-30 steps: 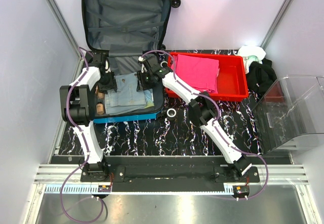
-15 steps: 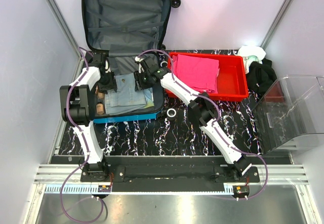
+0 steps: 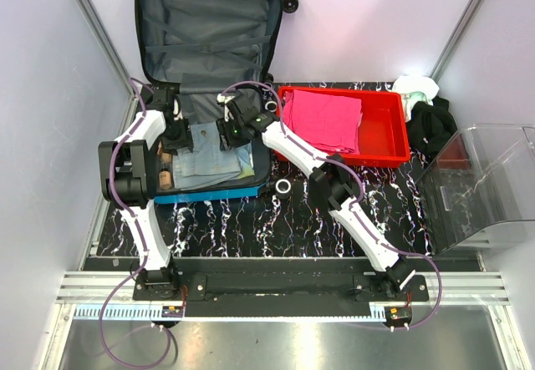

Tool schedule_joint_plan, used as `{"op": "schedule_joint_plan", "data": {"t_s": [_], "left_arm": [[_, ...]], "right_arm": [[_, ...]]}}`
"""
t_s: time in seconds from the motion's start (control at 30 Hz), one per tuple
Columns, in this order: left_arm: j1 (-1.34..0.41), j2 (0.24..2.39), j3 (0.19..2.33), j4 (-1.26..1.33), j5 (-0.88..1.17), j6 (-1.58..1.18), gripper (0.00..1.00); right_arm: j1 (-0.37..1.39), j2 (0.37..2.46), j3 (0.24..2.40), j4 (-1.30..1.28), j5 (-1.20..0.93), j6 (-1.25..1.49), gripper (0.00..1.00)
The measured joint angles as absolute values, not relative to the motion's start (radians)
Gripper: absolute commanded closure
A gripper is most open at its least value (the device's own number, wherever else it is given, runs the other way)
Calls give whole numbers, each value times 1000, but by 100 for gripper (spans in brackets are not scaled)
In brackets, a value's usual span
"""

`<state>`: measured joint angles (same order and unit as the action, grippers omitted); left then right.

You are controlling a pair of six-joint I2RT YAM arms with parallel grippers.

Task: Open, take out, and arrange the luggage

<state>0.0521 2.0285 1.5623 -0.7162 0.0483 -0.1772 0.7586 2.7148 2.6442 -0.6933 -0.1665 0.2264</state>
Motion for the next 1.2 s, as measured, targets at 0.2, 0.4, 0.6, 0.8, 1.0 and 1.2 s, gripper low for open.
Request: {"op": "schedule_joint_plan", "data": {"t_s": [0.2, 0.4, 0.6, 0.8, 1.0, 1.2], "left_arm": [[52, 2028, 1562, -716, 49, -173, 43], [52, 2028, 1562, -714, 50, -173, 43], [52, 2028, 1562, -714, 50, -173, 43], [52, 2028, 1562, -714, 50, -173, 43], [52, 2028, 1562, -713, 50, -173, 43], [52, 2028, 1562, -713, 50, -173, 43]], "right_arm": [[761, 2713, 2644, -693, -165, 226, 52], [771, 2710, 2645, -700, -117, 218, 43], [786, 2689, 2650, -712, -60, 192, 42], [795, 2664, 2659, -709, -67, 191, 40], [794, 2664, 2659, -710, -48, 215, 45], [775, 2665, 2659, -714, -38, 252, 53]]}}
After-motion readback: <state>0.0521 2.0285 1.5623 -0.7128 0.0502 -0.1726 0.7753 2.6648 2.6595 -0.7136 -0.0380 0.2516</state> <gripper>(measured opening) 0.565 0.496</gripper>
